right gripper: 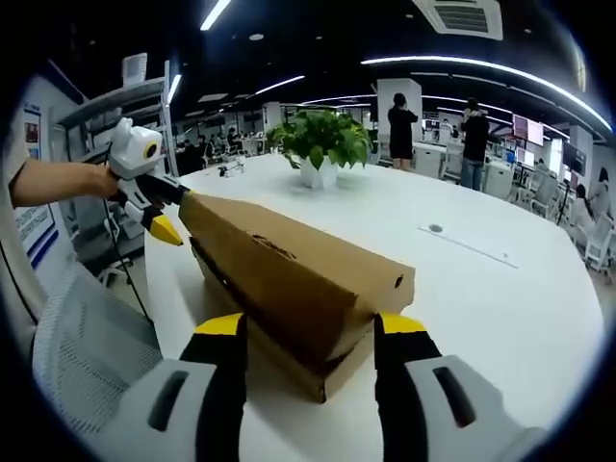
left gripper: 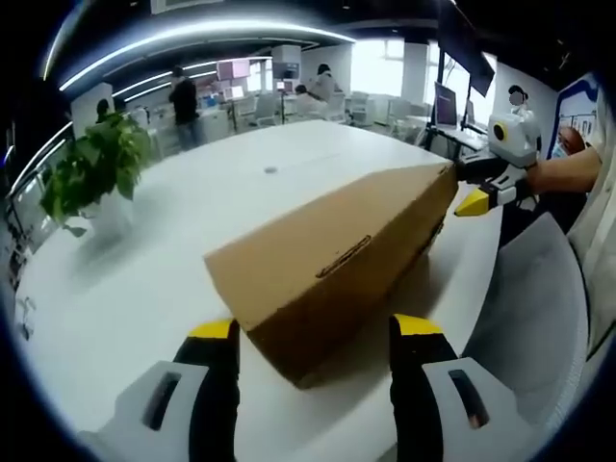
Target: Operate the shoe box by opening the lid, removing the specified soft item, and placing it in the target area until the item is outside and the box remains undamaged.
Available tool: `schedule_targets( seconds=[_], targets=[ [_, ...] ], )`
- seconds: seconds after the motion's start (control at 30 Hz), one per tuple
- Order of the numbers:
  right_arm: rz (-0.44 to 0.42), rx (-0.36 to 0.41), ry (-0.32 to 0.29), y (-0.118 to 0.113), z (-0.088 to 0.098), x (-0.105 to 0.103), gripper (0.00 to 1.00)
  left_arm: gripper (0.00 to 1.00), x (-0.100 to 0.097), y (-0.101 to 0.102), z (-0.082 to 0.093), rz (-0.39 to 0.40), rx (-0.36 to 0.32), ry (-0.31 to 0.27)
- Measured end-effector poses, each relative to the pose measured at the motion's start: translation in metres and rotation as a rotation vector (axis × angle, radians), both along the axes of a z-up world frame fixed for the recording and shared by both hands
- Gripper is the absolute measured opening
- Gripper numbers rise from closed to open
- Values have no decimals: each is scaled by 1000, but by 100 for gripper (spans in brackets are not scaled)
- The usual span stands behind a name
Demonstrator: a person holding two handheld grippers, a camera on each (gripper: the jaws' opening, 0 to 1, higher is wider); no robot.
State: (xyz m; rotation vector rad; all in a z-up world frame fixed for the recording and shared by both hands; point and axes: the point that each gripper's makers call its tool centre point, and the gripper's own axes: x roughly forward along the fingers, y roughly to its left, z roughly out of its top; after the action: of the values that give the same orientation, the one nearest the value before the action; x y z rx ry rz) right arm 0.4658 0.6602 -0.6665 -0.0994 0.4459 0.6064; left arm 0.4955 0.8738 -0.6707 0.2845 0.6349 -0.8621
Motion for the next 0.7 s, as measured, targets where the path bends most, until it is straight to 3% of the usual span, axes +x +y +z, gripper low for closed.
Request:
schedule_targets(
  seconds=[0.4,0.7],
  targets=[
    [1,-16,-88,-3,34,24,51,53,28,3,36,55,-57,-97],
    [11,-34,-118,-6,48,42,52,41,51,6,49,83,-22,-151]
  ],
)
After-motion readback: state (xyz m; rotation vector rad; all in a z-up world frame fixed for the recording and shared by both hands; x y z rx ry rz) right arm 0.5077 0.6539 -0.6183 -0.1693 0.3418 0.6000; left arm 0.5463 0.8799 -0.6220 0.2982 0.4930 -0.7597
